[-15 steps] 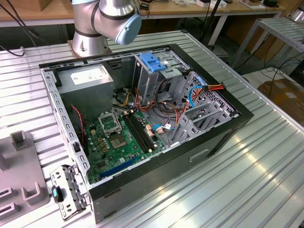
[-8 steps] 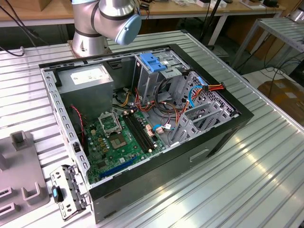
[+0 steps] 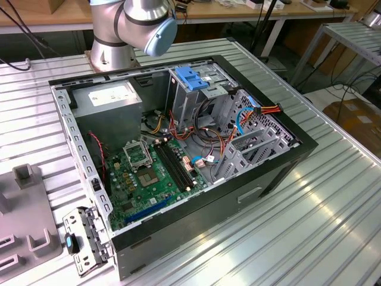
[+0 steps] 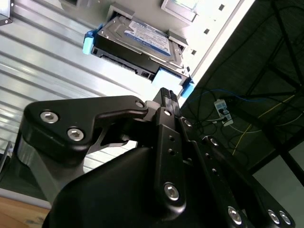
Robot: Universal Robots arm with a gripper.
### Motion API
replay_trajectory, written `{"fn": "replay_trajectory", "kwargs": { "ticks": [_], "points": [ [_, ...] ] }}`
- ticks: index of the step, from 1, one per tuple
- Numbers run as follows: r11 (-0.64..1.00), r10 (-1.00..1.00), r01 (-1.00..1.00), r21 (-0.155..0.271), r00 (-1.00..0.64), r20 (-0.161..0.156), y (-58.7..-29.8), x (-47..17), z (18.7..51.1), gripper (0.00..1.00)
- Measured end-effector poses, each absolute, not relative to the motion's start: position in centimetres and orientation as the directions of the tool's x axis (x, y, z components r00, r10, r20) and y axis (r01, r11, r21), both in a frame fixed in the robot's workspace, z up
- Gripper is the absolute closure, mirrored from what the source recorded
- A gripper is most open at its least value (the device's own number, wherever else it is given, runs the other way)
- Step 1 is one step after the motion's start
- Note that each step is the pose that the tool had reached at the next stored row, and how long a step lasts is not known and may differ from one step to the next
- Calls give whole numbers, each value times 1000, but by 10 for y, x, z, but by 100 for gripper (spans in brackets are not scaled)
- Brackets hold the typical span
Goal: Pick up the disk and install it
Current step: 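Pick up the disk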
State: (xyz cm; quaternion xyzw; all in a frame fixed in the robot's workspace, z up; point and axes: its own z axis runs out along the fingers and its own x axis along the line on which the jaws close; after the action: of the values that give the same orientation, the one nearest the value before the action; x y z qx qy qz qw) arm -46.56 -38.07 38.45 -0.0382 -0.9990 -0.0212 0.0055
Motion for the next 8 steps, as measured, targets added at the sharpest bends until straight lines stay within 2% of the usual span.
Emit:
{"fn": "replay_trajectory", "kwargs": {
  "ticks": [3, 8],
  "points": [
    [997, 63, 64, 42, -998, 13, -381, -466, 385, 89],
    [997, -73, -72, 42, -997, 13, -381, -466, 385, 89]
  ]
}}
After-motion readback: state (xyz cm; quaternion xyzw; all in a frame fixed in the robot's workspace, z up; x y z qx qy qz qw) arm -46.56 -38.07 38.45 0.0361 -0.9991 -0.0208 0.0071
